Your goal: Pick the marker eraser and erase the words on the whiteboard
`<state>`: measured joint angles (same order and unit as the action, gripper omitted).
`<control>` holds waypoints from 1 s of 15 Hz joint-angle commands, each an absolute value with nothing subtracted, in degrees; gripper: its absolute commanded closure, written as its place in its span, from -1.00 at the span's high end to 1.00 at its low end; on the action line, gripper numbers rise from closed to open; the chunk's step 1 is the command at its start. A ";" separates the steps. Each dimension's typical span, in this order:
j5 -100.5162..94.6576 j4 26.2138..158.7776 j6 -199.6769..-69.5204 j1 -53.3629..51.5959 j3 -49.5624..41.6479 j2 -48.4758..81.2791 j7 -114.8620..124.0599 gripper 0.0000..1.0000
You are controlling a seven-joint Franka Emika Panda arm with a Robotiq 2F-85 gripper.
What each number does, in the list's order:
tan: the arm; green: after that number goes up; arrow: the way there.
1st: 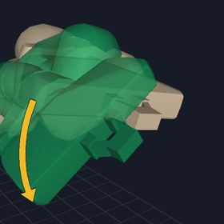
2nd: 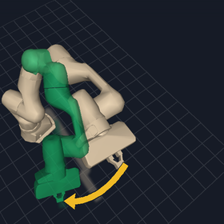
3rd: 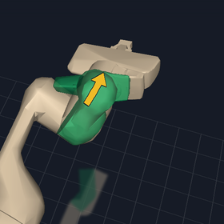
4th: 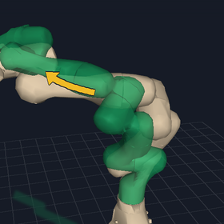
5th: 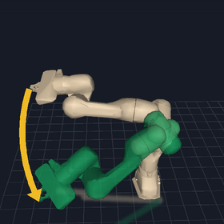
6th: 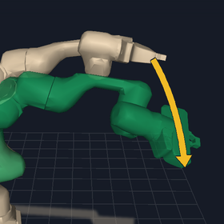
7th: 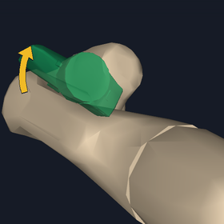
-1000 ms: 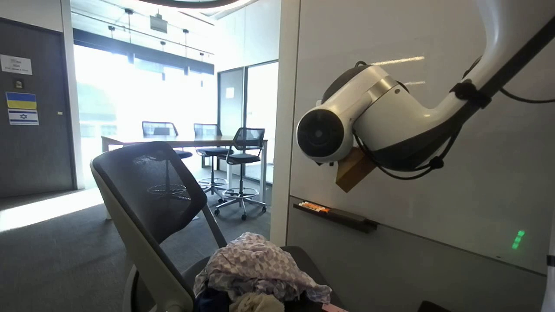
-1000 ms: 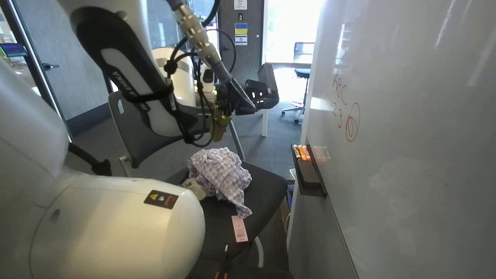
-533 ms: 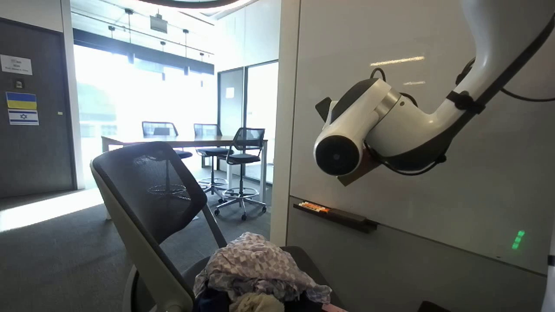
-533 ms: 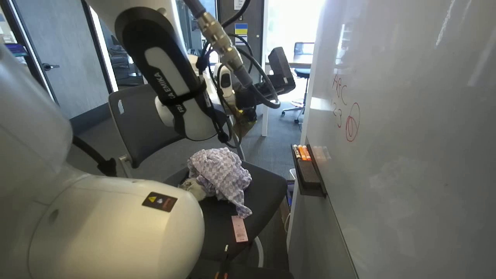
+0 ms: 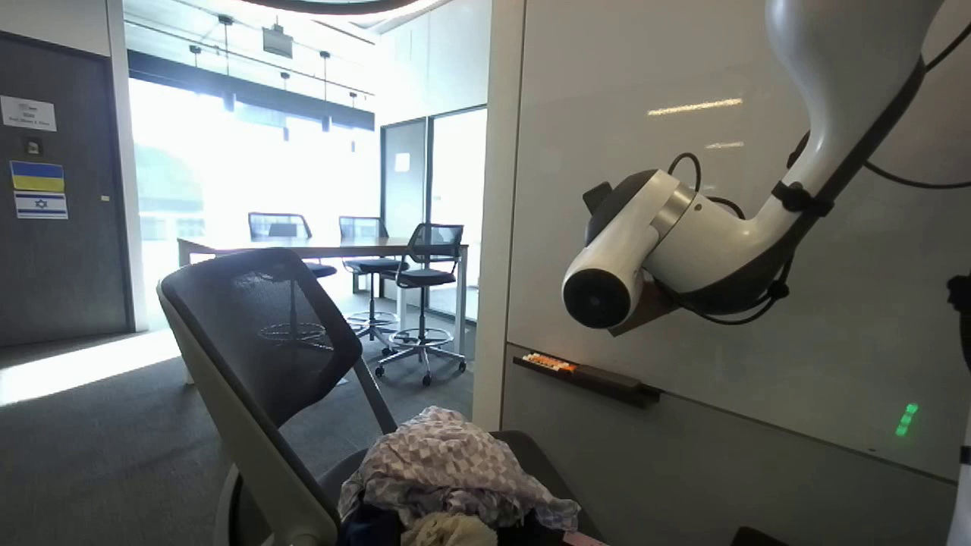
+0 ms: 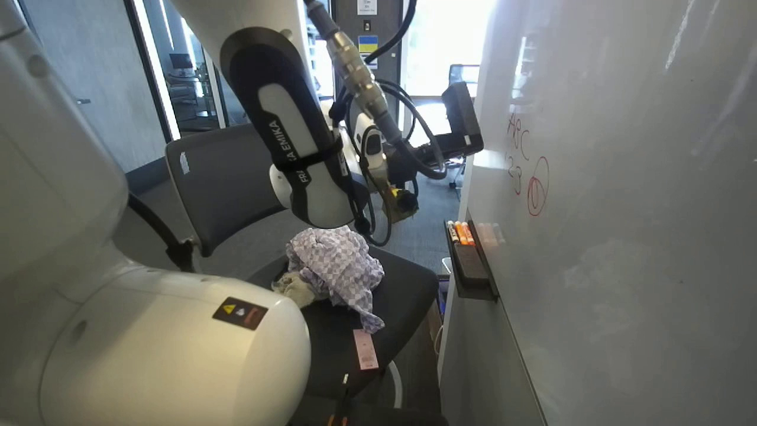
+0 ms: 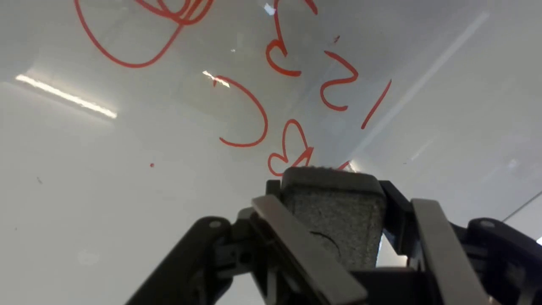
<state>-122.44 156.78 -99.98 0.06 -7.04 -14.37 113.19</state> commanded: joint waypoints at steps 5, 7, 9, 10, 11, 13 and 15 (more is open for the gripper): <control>-120.55 148.01 -100.00 2.63 -8.56 -5.44 118.33 -0.35; -120.26 146.27 -100.54 3.35 -8.56 -3.86 118.68 -0.35; -119.79 144.35 -101.15 4.28 -8.79 -2.11 119.15 -0.35; -119.37 143.49 -101.48 4.76 -8.89 -1.35 119.09 -0.35; -118.69 142.55 -101.42 5.24 -8.95 -0.46 119.15 -0.35; -117.27 140.90 -101.29 6.02 -8.97 0.88 119.20 -0.35; -115.87 140.00 -101.18 5.90 -8.52 1.46 119.41 -0.35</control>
<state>-117.75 143.59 -100.56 4.58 -8.50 -0.92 118.27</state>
